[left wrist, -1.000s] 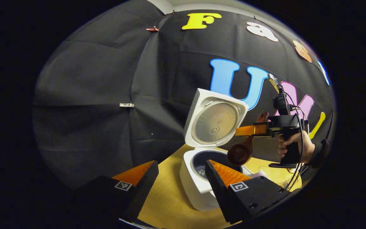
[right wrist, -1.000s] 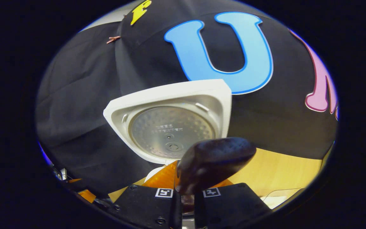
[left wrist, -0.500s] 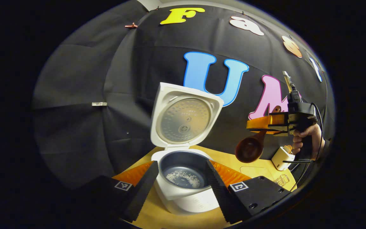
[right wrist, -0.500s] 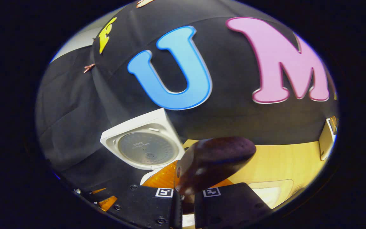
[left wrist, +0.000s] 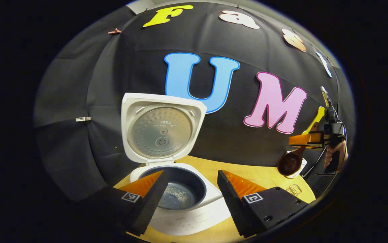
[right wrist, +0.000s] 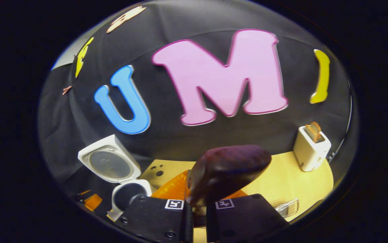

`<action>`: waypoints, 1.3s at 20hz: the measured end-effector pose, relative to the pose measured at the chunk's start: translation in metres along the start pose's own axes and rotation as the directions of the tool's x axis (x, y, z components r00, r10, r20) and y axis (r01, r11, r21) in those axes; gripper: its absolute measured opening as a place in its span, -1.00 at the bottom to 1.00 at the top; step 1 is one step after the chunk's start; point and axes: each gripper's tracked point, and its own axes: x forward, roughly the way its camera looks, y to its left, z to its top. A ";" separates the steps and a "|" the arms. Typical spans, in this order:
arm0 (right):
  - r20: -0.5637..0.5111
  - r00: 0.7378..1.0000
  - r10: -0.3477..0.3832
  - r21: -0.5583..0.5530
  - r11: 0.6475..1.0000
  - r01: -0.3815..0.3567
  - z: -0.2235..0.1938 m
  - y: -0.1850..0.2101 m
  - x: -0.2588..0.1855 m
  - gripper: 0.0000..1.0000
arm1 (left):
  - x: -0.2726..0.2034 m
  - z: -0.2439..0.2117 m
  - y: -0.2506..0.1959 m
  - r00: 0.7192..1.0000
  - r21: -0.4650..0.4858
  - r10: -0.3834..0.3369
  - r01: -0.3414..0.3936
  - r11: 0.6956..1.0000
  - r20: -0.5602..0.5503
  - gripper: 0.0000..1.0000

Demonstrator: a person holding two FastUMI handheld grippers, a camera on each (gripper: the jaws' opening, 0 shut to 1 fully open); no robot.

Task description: Close the left gripper, press the button to open the rice cooker; take a wooden spoon from the chopstick holder with the right hand, scoop a spoonful of rice and pour it into the rice cooker, then put the wooden spoon back into the chopstick holder.

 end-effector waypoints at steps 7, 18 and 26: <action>0.029 0.978 -0.209 0.079 0.975 0.206 -0.022 -0.153 -0.036 -0.85 | -0.001 -0.001 -0.024 1.000 0.026 0.010 -0.009 1.000 -0.021 0.91; -0.075 0.948 -0.310 0.048 0.948 0.314 -0.112 -0.254 -0.009 -0.85 | -0.016 -0.002 -0.035 0.994 -0.002 0.073 -0.073 0.997 -0.078 0.91; -0.200 0.928 -0.314 0.065 0.941 0.332 -0.167 -0.263 0.014 -0.61 | -0.024 -0.008 -0.048 0.993 -0.034 0.073 -0.077 0.996 -0.093 0.91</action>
